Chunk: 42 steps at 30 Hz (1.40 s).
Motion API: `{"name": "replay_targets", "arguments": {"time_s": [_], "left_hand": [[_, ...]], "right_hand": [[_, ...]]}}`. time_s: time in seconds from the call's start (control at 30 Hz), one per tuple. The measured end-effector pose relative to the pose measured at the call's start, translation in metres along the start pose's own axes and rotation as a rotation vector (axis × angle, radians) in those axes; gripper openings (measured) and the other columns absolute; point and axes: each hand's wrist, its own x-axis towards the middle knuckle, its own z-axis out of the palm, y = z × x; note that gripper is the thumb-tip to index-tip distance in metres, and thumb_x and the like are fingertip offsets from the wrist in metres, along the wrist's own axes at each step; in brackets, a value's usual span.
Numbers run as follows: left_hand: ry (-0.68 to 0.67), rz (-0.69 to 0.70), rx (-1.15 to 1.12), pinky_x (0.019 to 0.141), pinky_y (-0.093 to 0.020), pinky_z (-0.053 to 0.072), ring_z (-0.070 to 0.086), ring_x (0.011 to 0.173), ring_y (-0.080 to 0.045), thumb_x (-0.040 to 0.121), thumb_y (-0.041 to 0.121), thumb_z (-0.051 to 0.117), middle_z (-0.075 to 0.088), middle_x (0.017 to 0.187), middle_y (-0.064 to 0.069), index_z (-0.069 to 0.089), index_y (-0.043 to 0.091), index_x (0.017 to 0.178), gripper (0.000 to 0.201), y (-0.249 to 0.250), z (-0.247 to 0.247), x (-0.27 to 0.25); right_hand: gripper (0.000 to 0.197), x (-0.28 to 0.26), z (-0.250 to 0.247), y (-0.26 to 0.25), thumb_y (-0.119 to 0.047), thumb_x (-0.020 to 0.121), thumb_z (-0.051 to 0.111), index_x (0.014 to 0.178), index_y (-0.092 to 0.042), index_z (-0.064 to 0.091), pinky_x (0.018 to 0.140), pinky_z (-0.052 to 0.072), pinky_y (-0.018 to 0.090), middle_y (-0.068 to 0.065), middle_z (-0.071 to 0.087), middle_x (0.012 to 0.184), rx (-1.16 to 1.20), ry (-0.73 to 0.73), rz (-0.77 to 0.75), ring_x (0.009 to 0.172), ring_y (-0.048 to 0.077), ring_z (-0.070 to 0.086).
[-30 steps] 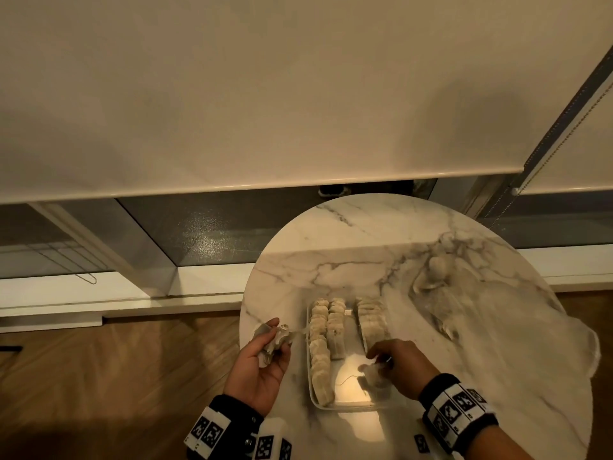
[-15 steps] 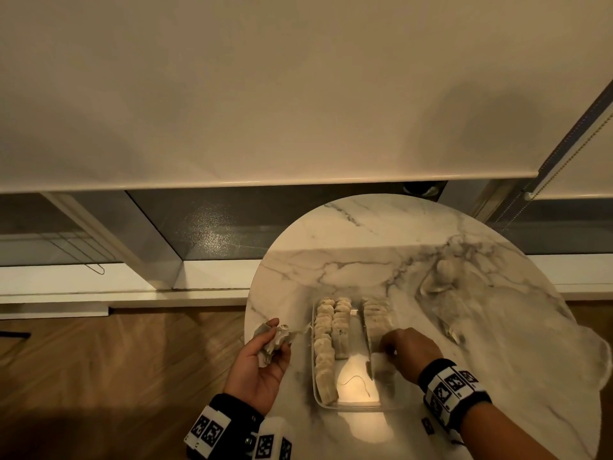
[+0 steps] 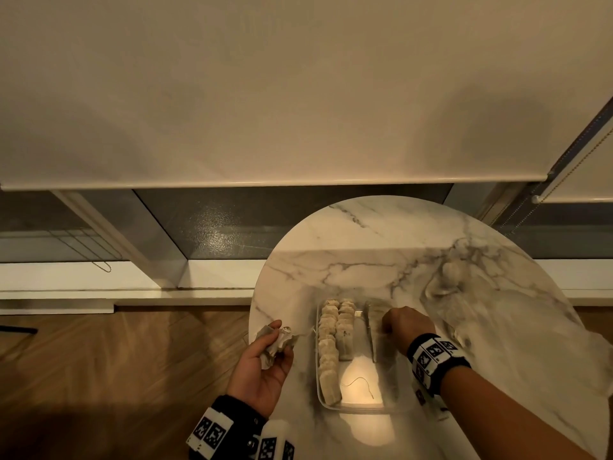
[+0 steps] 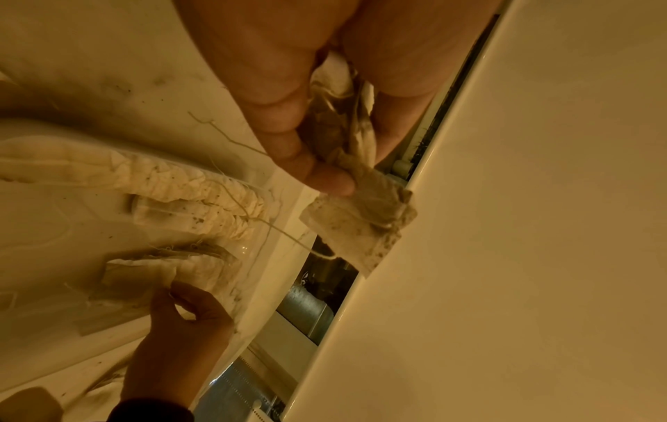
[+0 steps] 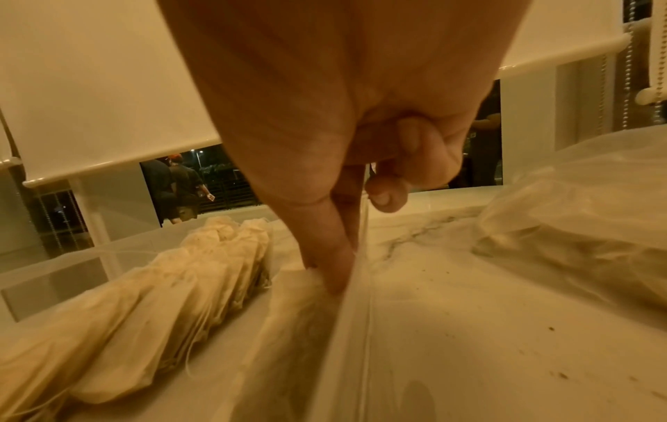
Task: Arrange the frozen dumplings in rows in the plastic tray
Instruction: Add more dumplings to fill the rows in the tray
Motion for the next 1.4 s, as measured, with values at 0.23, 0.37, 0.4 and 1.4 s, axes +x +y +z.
{"name": "replay_targets", "arguments": {"time_s": [0.23, 0.37, 0.4, 1.4], "left_hand": [[0.011, -0.014, 0.008, 0.053, -0.023, 0.057, 0.065, 0.069, -0.021, 0.076, 0.007, 0.062, 0.065, 0.089, -0.015, 0.065, 0.005, 0.104, 0.029, -0.001, -0.001, 0.000], [0.005, -0.021, 0.007, 0.053, -0.024, 0.057, 0.066, 0.070, -0.023, 0.077, 0.006, 0.061, 0.065, 0.091, -0.016, 0.065, 0.005, 0.104, 0.028, -0.001, 0.000, 0.000], [0.001, -0.022, 0.008, 0.052, -0.024, 0.057, 0.066, 0.070, -0.023, 0.079, 0.005, 0.061, 0.065, 0.091, -0.016, 0.065, 0.005, 0.105, 0.026, -0.001, 0.000, 0.001], [-0.022, -0.001, 0.283, 0.062, -0.031, 0.059, 0.064, 0.081, -0.027, 0.092, 0.001, 0.057, 0.067, 0.092, -0.020, 0.066, -0.001, 0.104, 0.015, -0.027, 0.004, 0.017]], "right_hand": [[0.027, 0.002, -0.008, -0.003, -0.022, 0.095, 0.048, 0.112, -0.033, 0.066, 0.091, 0.051, 0.032, 0.000, 0.063, 0.120, -0.039, 0.002, -0.006, 0.110, 0.021, 0.060], [0.029, 0.002, -0.008, -0.002, -0.022, 0.093, 0.050, 0.115, -0.036, 0.063, 0.091, 0.051, 0.032, -0.002, 0.063, 0.123, 0.023, 0.030, 0.005, 0.111, 0.020, 0.059], [0.029, 0.001, -0.009, -0.002, -0.022, 0.092, 0.052, 0.115, -0.035, 0.063, 0.090, 0.051, 0.033, -0.003, 0.063, 0.122, 0.046, 0.052, 0.008, 0.112, 0.020, 0.059], [0.020, -0.075, -0.036, -0.024, -0.001, 0.073, 0.082, 0.091, -0.005, 0.074, 0.068, 0.062, 0.035, 0.011, 0.073, 0.075, 1.201, -0.113, 0.126, 0.065, 0.021, 0.069]]}}
